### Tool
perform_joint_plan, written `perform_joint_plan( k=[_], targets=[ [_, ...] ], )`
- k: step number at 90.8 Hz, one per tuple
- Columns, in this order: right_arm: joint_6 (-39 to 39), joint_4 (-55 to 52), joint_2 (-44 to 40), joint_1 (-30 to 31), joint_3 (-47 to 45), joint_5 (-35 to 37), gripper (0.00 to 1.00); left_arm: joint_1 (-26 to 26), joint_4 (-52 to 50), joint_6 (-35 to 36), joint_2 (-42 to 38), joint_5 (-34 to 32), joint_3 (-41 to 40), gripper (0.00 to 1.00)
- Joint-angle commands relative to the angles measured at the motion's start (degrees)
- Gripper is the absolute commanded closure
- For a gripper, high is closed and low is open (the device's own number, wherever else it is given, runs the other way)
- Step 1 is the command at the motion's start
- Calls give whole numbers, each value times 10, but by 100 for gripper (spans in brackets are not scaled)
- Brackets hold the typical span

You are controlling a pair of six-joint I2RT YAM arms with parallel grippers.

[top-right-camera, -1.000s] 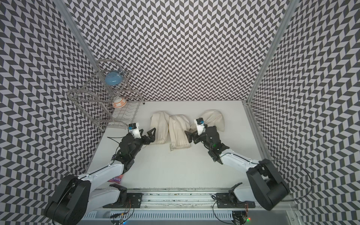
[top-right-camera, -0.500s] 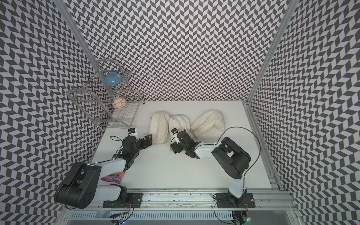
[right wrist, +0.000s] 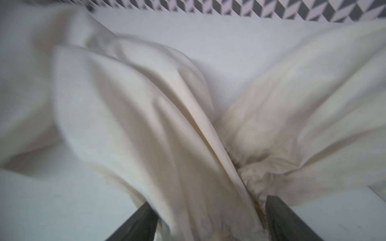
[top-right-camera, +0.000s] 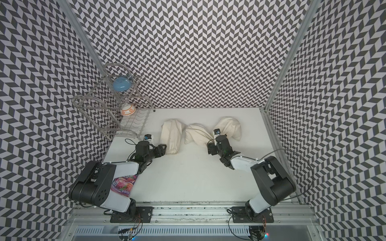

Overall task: Close the soil bag
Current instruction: Move the soil bag to the center of the board, then adjust the soil bag at the center of the board.

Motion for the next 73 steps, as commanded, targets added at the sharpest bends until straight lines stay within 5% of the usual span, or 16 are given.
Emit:
perform_joint_plan(
  k=[1, 13, 29, 53, 68, 73],
  targets=[
    [15, 112, -32, 14, -4, -200, 7, -8, -11, 10, 6, 47, 14, 43],
    [42, 116, 14, 62, 36, -281, 5, -19, -2, 4, -17, 52, 4, 51],
    [87, 112, 108, 127, 101, -225, 2, -42, 5, 3, -11, 67, 8, 53],
    [92, 88, 197, 134, 160, -126, 7, -54, 14, -15, -37, 59, -4, 53],
    [81, 97, 209, 128, 167, -126, 54, -54, 33, -26, -65, 49, -32, 51],
    [75, 96, 209, 126, 168, -122, 82, -54, 31, -26, -82, 43, -38, 49]
  ],
)
